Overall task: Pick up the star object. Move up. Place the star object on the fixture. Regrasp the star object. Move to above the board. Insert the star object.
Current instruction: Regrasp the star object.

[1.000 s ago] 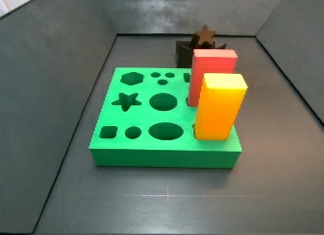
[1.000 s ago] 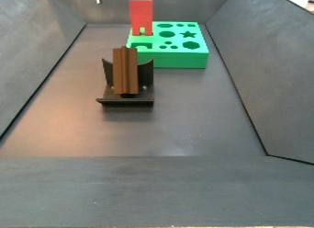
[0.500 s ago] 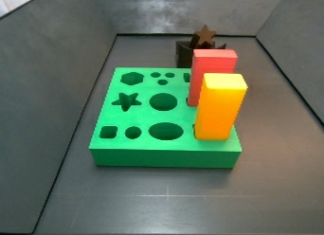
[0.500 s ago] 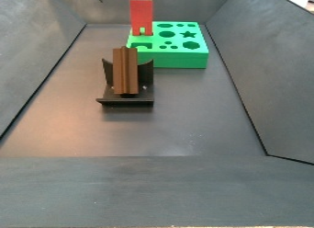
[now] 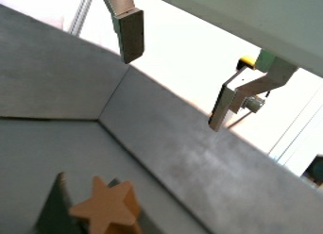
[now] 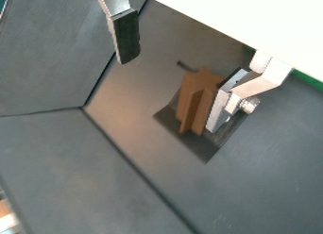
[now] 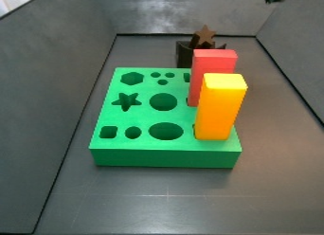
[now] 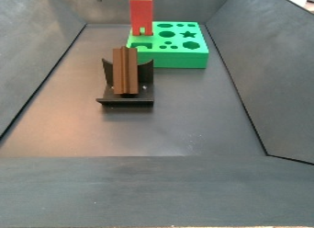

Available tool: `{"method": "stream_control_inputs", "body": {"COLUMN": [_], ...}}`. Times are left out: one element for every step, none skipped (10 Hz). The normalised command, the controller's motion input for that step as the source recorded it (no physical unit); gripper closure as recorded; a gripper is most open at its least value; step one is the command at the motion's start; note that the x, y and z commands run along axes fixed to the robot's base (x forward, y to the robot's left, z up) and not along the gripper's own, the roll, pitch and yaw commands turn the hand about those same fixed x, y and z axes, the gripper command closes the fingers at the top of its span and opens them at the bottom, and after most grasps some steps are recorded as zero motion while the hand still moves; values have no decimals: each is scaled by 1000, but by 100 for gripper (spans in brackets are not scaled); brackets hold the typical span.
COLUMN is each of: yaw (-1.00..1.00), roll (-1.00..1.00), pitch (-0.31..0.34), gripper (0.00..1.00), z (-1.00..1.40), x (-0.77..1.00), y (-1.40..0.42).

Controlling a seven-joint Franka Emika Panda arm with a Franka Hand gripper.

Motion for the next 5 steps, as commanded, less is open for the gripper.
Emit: {"method": "stream_control_inputs", "body": {"yaw": [192,205,213,213,208], "roll": [583,356,250,182,173], "pitch": [152,123,94,47,31], "gripper": [0,0,0,0,0], "z": [-23,-22,-13,-13,-17], "x": [115,113,102,92,89], "y": [-50,-45,-37,-41,-43]}}
